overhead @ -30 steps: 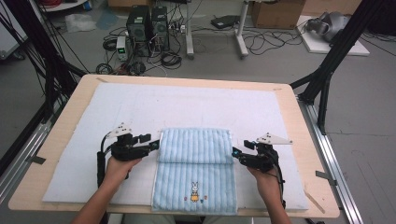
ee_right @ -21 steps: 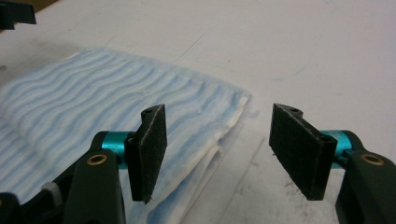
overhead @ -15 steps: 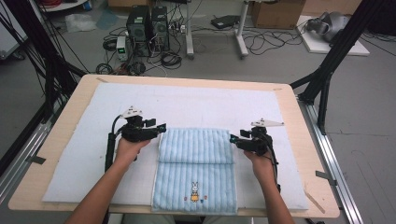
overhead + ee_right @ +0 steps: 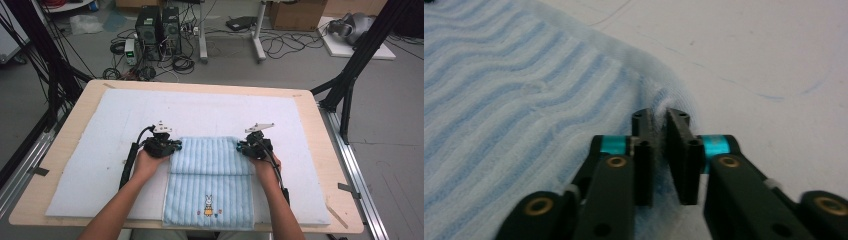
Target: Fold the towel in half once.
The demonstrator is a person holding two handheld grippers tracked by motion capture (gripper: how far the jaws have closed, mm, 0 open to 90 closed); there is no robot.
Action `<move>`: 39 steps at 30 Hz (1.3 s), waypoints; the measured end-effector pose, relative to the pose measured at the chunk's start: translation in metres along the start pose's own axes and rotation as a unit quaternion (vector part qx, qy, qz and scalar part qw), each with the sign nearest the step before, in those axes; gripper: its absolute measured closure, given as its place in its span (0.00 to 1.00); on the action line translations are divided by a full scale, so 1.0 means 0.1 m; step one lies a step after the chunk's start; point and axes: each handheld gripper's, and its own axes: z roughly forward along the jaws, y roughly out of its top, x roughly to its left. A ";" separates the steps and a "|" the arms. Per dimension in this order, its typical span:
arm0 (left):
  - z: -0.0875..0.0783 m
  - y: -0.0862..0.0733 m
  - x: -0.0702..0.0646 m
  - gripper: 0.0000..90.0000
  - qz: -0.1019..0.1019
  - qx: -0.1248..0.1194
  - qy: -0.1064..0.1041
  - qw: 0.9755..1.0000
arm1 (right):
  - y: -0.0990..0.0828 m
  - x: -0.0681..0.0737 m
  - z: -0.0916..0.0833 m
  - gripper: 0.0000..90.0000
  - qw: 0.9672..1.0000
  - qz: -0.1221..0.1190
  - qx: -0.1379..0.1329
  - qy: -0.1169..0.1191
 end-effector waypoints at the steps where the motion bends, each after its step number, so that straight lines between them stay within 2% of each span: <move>1: -0.01 0.00 0.02 0.97 -0.011 -0.007 -0.005 1.000 | 0.00 0.00 0.00 0.94 1.000 -0.003 -0.002 0.004; 2: -0.03 0.01 0.03 0.97 -0.026 -0.020 -0.010 0.999 | 0.00 -0.02 0.00 0.94 1.000 0.002 -0.009 0.015; 4: -0.10 0.05 0.05 0.97 -0.047 -0.050 -0.024 0.997 | 0.00 -0.06 -0.06 0.94 0.999 0.018 -0.031 0.021; 7: -0.22 0.12 0.06 0.97 -0.065 -0.086 -0.040 0.993 | 0.03 -0.12 -0.20 0.94 0.995 0.036 -0.082 0.032; 8: -0.26 0.14 0.07 0.97 -0.068 -0.095 -0.046 0.992 | 0.04 -0.13 -0.25 0.94 0.995 0.040 -0.089 0.037; 10: -0.32 0.18 0.06 0.97 -0.082 -0.115 -0.063 0.988 | 0.06 -0.14 -0.35 0.94 0.992 0.044 -0.109 0.042; 11: -0.36 0.20 0.04 0.97 -0.085 -0.124 -0.074 0.986 | 0.07 -0.14 -0.38 0.94 0.991 0.041 -0.117 0.043; 16: -0.52 0.23 -0.06 0.97 -0.076 -0.141 -0.101 0.982 | 0.11 -0.11 -0.62 0.94 0.986 0.034 -0.154 0.054; 19: -0.62 0.19 -0.12 0.97 -0.067 -0.146 -0.113 0.981 | 0.09 -0.06 -0.75 0.94 0.983 0.026 -0.167 0.068; 21: -0.68 0.16 -0.14 0.97 -0.059 -0.146 -0.117 0.981 | 0.06 -0.02 -0.84 0.94 0.981 0.020 -0.176 0.080; 23: -0.73 0.12 -0.17 0.97 -0.058 -0.149 -0.121 0.980 | 0.04 0.01 -0.91 0.94 0.979 0.016 -0.181 0.090; 29: -0.84 -0.02 -0.23 0.97 -0.051 -0.142 -0.131 0.980 | -0.09 0.09 -1.05 0.94 0.977 0.015 -0.179 0.111; 33: -0.90 -0.14 -0.28 0.97 -0.042 -0.132 -0.141 0.980 | -0.21 0.19 -1.11 0.94 0.974 0.015 -0.183 0.135; 37: -0.92 -0.30 -0.32 0.97 -0.031 -0.111 -0.150 0.982 | -0.38 0.28 -1.10 0.94 0.974 0.009 -0.160 0.160; 39: -0.91 -0.37 -0.34 0.97 -0.024 -0.095 -0.147 0.984 | -0.47 0.32 -1.06 0.94 0.975 0.012 -0.147 0.167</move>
